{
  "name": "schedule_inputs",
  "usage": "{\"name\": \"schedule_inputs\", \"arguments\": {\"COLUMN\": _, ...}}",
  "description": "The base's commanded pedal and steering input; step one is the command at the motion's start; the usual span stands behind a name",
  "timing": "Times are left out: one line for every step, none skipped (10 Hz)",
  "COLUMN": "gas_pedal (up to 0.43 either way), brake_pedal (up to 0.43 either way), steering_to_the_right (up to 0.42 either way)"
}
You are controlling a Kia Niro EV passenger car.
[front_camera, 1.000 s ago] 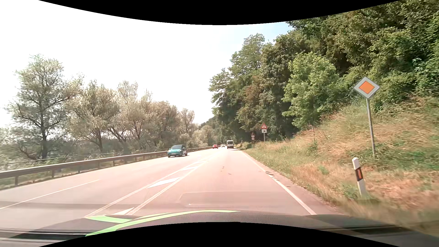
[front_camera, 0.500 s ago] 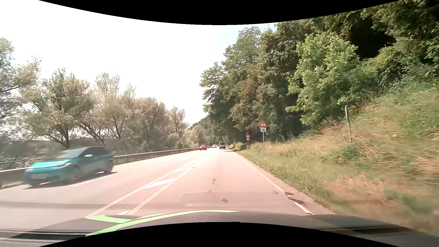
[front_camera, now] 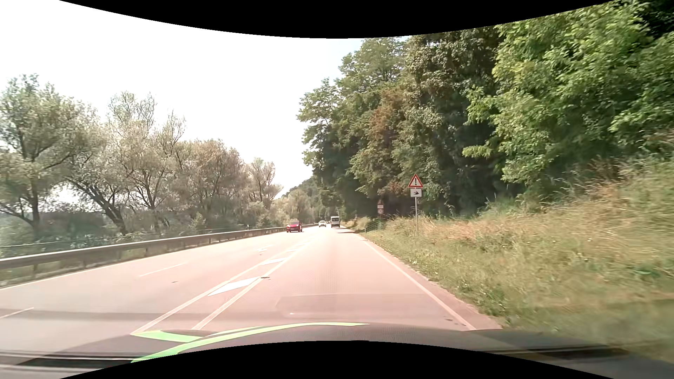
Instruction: Follow the waypoints while adhering to traffic rules and regulations
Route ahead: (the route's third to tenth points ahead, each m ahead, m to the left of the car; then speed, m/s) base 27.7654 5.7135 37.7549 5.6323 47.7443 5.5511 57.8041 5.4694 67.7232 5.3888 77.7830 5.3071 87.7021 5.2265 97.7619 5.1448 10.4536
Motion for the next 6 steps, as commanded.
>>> {"name": "schedule_inputs", "arguments": {"gas_pedal": 0.429, "brake_pedal": 0.0, "steering_to_the_right": 0.006}}
{"name": "schedule_inputs", "arguments": {"gas_pedal": 0.429, "brake_pedal": 0.0, "steering_to_the_right": 0.005}}
{"name": "schedule_inputs", "arguments": {"gas_pedal": 0.429, "brake_pedal": 0.0, "steering_to_the_right": 0.005}}
{"name": "schedule_inputs", "arguments": {"gas_pedal": 0.429, "brake_pedal": 0.0, "steering_to_the_right": 0.004}}
{"name": "schedule_inputs", "arguments": {"gas_pedal": 0.429, "brake_pedal": 0.0, "steering_to_the_right": 0.004}}
{"name": "schedule_inputs", "arguments": {"gas_pedal": 0.429, "brake_pedal": 0.0, "steering_to_the_right": 0.004}}
